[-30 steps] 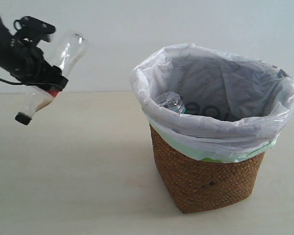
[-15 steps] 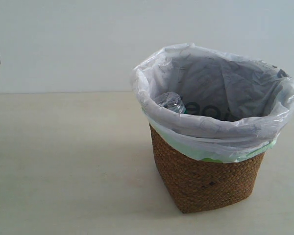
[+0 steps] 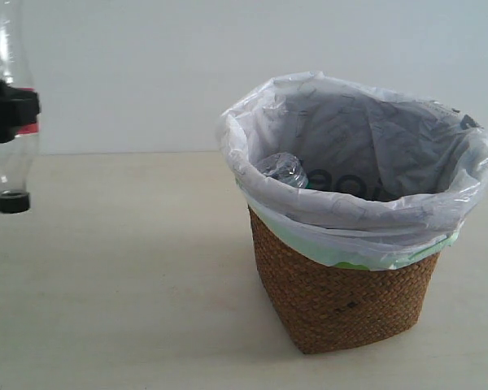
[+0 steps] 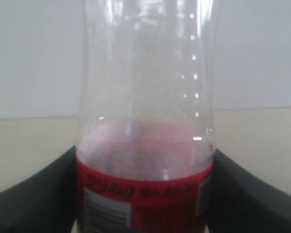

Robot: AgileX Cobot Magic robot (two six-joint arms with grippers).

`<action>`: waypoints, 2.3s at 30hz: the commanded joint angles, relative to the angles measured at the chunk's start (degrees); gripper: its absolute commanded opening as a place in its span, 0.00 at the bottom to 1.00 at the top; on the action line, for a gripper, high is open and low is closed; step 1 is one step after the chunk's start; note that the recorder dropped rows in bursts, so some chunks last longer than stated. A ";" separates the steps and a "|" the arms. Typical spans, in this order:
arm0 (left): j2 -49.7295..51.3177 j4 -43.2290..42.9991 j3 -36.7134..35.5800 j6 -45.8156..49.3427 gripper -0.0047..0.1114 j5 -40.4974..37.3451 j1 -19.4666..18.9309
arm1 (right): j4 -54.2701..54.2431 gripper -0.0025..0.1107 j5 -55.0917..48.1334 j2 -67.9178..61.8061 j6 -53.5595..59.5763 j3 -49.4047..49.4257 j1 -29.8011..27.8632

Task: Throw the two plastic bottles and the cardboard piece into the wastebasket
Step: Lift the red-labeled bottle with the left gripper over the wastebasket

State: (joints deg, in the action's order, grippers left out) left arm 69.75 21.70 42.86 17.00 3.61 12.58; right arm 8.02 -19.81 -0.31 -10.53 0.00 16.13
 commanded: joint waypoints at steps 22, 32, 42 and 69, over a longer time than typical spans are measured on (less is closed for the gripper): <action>10.60 -6.50 26.09 -5.10 0.07 -22.46 1.69 | 0.07 0.02 0.61 0.31 0.41 0.00 -0.21; 9.89 -8.55 23.08 -7.21 0.07 -29.57 -7.40 | 0.07 0.02 0.61 0.31 0.41 0.00 -0.21; 10.11 2.95 23.51 -9.81 0.07 -24.76 -4.82 | 0.07 0.02 0.61 0.31 0.41 0.00 -0.21; 12.80 -30.01 33.13 -28.09 0.07 -47.24 -10.35 | 0.07 0.02 0.61 0.31 0.41 0.00 -0.21</action>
State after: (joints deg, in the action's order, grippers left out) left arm 82.90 -23.48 75.76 -16.32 -53.40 1.86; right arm 8.02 -19.81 -0.31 -10.53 0.00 16.13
